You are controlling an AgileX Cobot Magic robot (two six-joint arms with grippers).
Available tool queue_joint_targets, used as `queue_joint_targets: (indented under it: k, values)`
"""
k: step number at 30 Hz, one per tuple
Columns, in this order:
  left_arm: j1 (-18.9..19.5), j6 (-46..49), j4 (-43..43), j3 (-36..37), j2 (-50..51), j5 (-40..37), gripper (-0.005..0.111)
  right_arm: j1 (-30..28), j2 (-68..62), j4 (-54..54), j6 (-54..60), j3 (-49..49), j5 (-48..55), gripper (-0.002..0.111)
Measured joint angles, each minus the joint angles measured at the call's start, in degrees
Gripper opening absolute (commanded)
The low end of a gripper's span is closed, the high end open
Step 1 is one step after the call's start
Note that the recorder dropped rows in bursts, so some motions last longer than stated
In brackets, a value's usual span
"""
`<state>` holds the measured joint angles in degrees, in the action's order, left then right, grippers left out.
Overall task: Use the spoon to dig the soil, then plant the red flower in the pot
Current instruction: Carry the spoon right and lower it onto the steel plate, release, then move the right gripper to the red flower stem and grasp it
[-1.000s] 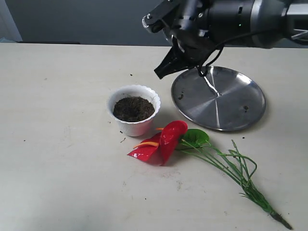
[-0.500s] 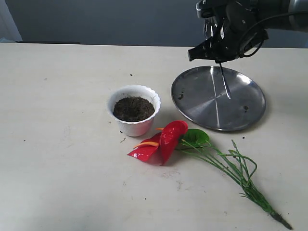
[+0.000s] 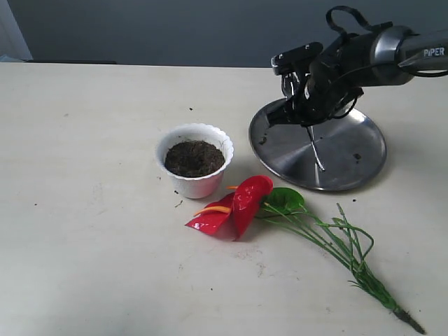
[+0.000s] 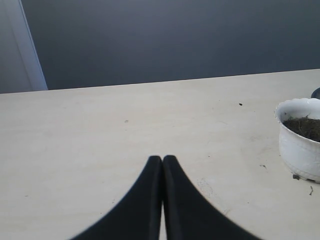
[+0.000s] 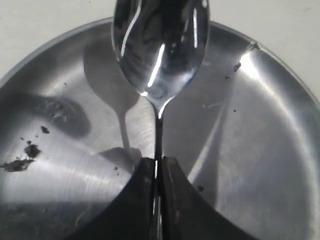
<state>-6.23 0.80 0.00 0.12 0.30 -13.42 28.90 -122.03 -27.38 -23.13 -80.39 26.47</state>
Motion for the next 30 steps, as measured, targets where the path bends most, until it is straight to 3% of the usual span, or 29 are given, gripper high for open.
queue_joint_targets:
  k: [3, 10, 18, 20, 23, 26, 30]
  values:
    - [0.00, 0.00, 0.00, 0.00, 0.00, 0.00, 0.000, 0.00, -0.73, -0.35, 0.23, 0.00, -0.74, 0.002]
    - [0.00, 0.00, 0.00, 0.00, 0.00, 0.00, 0.000, -0.21, -1.43, -0.50, 0.34, 0.00, -1.07, 0.032]
    - [0.00, 0.00, 0.00, 0.00, 0.00, 0.00, 0.000, -0.57, 1.09, -1.33, 0.20, 0.00, 2.88, 0.034]
    - [0.00, 0.00, 0.00, 0.00, 0.00, 0.00, 0.000, -0.57, 5.76, 1.60, 0.31, 0.00, 5.92, 0.034]
    - [0.00, 0.00, 0.00, 0.00, 0.00, 0.00, 0.000, -0.57, 13.72, 15.55, 10.72, 1.38, 8.36, 0.034]
    - [0.00, 0.00, 0.00, 0.00, 0.00, 0.00, 0.000, -0.57, 21.14, 32.73, 26.67, 8.24, 13.34, 0.034]
    - [0.00, 0.00, 0.00, 0.00, 0.00, 0.00, 0.000, -0.57, 28.47, 43.47, 37.80, 18.31, 15.82, 0.034]
